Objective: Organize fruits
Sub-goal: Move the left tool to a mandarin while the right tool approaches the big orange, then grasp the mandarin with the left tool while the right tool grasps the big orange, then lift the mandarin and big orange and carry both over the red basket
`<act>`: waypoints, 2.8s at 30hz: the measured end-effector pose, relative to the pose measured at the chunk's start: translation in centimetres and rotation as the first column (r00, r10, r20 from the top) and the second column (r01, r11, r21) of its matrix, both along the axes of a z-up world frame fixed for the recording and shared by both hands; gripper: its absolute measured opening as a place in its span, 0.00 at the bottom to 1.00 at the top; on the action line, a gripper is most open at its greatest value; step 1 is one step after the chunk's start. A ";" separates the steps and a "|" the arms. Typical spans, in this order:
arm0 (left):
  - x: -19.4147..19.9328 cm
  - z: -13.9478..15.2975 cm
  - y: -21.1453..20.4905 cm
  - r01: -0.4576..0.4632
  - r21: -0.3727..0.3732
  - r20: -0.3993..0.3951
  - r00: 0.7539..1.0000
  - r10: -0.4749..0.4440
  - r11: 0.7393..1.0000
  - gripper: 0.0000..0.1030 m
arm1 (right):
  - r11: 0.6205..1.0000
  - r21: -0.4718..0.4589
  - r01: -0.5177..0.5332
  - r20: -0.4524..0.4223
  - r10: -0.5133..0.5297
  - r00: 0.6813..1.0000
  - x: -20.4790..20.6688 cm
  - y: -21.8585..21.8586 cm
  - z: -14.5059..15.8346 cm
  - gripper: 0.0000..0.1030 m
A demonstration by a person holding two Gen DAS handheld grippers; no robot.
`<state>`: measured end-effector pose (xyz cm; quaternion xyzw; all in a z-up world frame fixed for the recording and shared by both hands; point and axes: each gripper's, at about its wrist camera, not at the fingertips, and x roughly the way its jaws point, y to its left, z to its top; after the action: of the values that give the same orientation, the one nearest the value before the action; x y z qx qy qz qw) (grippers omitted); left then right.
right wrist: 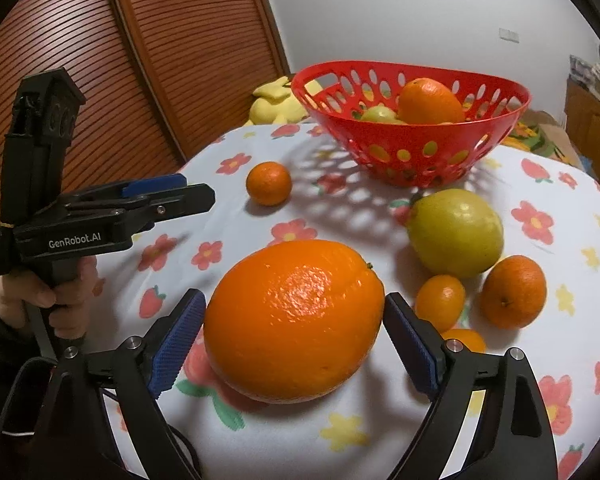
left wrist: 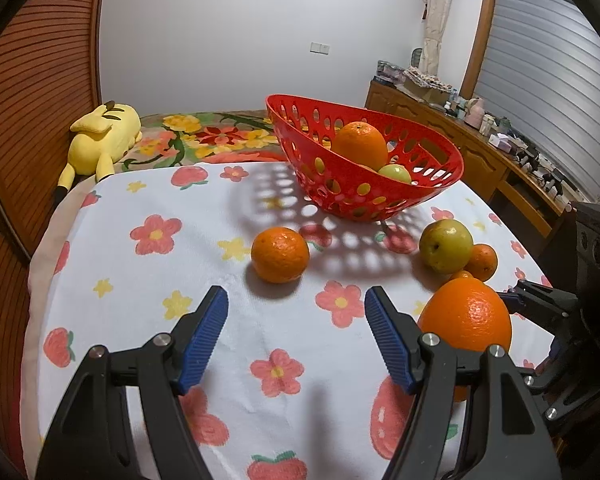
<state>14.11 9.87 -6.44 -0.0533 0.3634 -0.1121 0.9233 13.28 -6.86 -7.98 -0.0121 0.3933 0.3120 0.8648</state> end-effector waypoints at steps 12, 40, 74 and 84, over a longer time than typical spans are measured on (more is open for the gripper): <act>0.7 -0.3 0.3 -0.009 0.013 -0.017 1.000 0.010 1.000 0.69 | 1.000 -0.006 -0.024 -0.020 0.024 1.000 0.4 1.2 -1.0 0.87; 8.8 -3.6 -1.5 0.015 0.080 -0.144 0.990 -0.004 0.997 0.55 | 0.999 -0.037 0.031 0.077 -0.028 0.997 -1.0 -2.7 2.2 0.86; 3.5 4.9 -4.5 0.096 0.041 0.065 0.993 -0.098 0.995 0.43 | 0.996 -0.009 0.092 0.154 -0.090 0.984 0.1 -6.0 6.2 0.86; 2.5 6.5 -5.2 0.112 0.043 0.101 0.988 -0.116 0.993 0.43 | 0.994 -0.015 0.104 0.189 -0.099 0.977 0.2 -6.6 8.3 0.86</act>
<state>16.58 4.66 0.04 -0.0095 0.3194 -0.1607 0.9338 13.49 -13.48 0.30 -0.0322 0.3140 0.2600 0.9125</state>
